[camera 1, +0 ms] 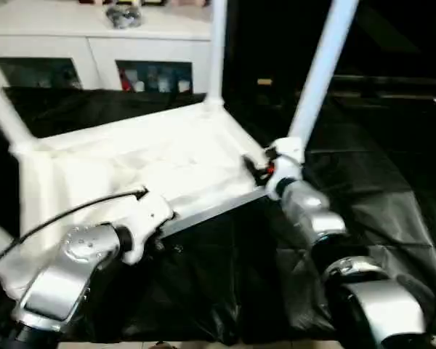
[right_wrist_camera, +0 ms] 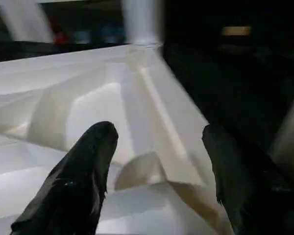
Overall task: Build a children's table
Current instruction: Rotate leg to tighten
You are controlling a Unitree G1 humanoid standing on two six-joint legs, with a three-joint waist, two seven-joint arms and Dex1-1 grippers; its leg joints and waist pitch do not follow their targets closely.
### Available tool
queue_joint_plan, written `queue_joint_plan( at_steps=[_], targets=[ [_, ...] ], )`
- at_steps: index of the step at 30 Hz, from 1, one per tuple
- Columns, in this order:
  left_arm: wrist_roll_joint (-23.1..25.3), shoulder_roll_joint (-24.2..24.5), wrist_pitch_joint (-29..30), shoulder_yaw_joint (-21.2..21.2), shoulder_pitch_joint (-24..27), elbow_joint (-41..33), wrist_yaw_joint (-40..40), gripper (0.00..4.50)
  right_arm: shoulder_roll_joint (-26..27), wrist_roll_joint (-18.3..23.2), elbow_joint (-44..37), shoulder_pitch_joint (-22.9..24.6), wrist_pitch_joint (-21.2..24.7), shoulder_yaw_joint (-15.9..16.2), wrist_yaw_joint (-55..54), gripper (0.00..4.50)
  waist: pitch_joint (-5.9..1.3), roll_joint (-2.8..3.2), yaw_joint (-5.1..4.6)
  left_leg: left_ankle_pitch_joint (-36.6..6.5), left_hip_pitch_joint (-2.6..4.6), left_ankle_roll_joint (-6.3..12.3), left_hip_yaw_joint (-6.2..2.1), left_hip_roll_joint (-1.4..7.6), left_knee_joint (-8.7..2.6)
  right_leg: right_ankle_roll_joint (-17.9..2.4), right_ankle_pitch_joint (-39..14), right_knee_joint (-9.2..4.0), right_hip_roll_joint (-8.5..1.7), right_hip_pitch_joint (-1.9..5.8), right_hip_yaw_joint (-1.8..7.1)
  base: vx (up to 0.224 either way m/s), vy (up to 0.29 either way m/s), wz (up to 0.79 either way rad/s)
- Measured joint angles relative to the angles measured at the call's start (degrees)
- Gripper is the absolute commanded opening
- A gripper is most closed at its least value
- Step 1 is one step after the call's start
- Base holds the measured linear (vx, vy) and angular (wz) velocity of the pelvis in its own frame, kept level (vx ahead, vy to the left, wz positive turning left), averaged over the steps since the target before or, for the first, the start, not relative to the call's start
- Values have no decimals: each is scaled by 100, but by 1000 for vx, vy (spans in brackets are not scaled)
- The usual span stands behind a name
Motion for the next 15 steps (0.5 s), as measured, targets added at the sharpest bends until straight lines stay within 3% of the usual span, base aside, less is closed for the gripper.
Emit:
queue_joint_plan(
  at_steps=[15],
  targets=[
    [284,-396,-817,-318,-703,835,451,315,-545,-7,420,-164,-296,-196,-171,318,8,25,2,3,-31,-1,-4,5,11,-14,8,16,0,-19,-10,0,0,0]
  ],
)
